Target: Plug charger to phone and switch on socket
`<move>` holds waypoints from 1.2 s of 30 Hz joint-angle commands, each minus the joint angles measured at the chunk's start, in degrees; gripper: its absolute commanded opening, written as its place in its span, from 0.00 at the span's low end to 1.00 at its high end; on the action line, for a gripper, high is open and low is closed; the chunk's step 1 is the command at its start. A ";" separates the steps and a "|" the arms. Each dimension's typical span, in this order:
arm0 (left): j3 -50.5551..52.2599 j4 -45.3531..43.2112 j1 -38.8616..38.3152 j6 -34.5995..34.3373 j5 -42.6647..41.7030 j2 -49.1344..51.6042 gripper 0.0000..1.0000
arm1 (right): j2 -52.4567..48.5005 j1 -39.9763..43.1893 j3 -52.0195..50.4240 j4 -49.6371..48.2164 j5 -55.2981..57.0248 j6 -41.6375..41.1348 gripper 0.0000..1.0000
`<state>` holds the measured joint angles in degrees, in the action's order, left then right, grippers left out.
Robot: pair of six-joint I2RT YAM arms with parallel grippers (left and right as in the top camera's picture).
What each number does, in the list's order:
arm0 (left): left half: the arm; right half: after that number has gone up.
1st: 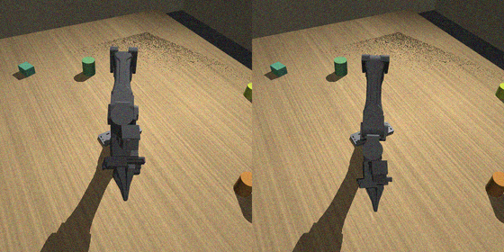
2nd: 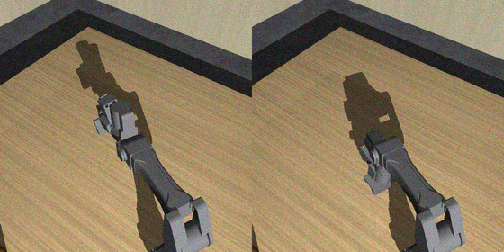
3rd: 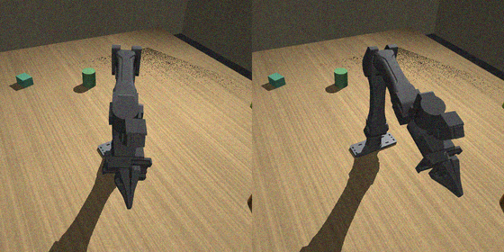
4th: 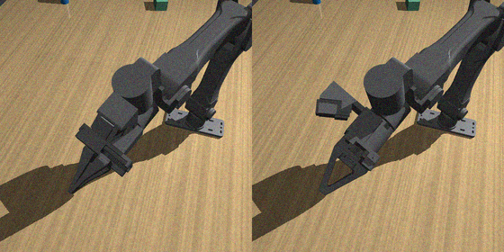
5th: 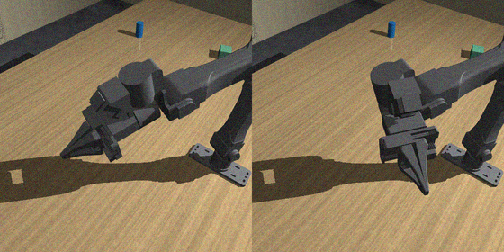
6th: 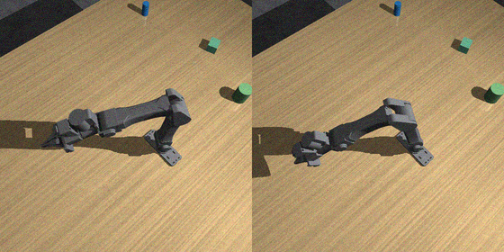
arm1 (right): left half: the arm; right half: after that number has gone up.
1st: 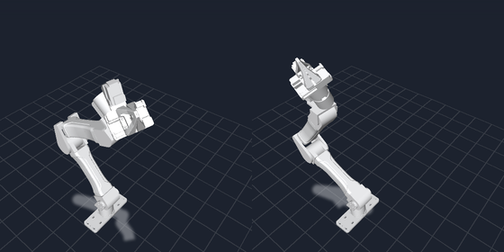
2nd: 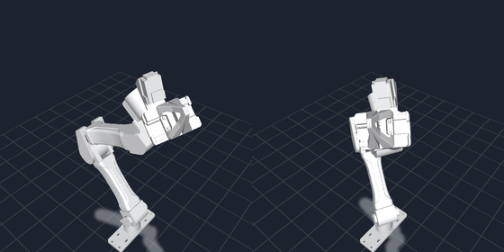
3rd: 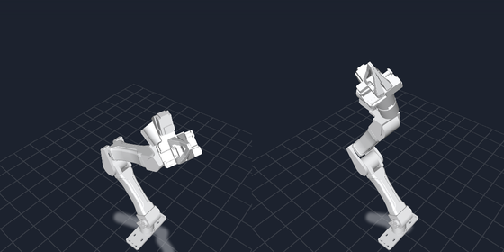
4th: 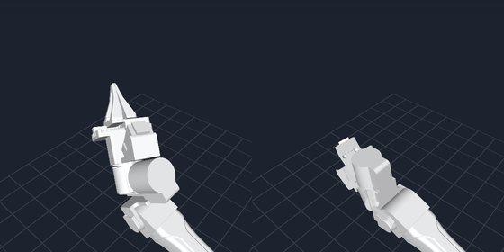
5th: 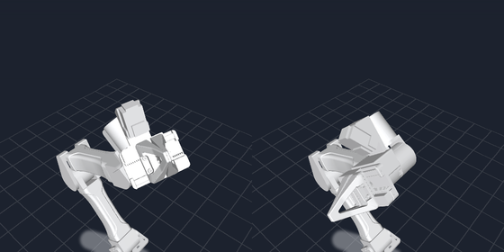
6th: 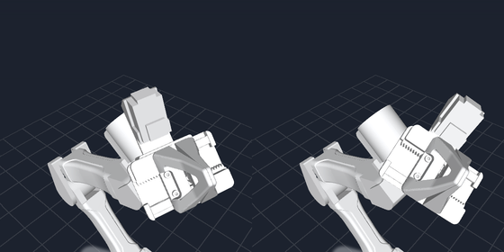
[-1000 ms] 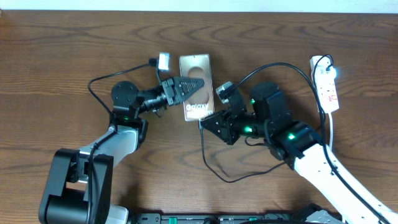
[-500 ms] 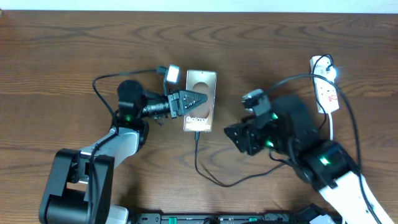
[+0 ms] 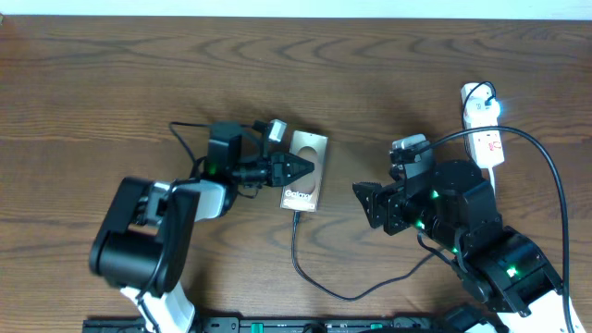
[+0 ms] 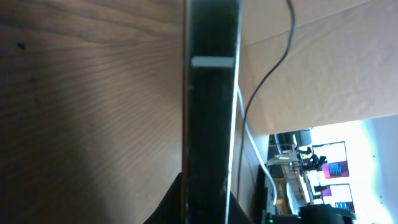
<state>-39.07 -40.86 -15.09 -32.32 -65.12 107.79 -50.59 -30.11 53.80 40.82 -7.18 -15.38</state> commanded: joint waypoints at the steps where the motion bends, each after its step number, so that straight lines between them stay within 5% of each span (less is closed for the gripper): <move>1: -3.80 -0.28 -0.57 2.10 0.26 3.54 0.08 | 0.07 0.44 0.61 0.96 1.07 -2.47 0.74; 16: -5.53 11.39 -0.70 5.77 8.48 7.93 0.22 | 0.07 0.44 0.61 3.87 0.81 -6.93 0.79; 25: -5.53 20.02 -1.03 8.98 15.54 7.93 0.27 | -0.50 0.44 0.61 6.12 0.83 -8.41 0.93; 36: -8.13 25.99 -3.39 9.40 21.27 7.93 0.37 | -1.05 0.44 0.61 8.44 0.81 -8.41 0.98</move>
<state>-47.27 -18.70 -18.13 -24.47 -52.99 113.34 -51.48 -30.11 53.80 48.71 -6.61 -23.49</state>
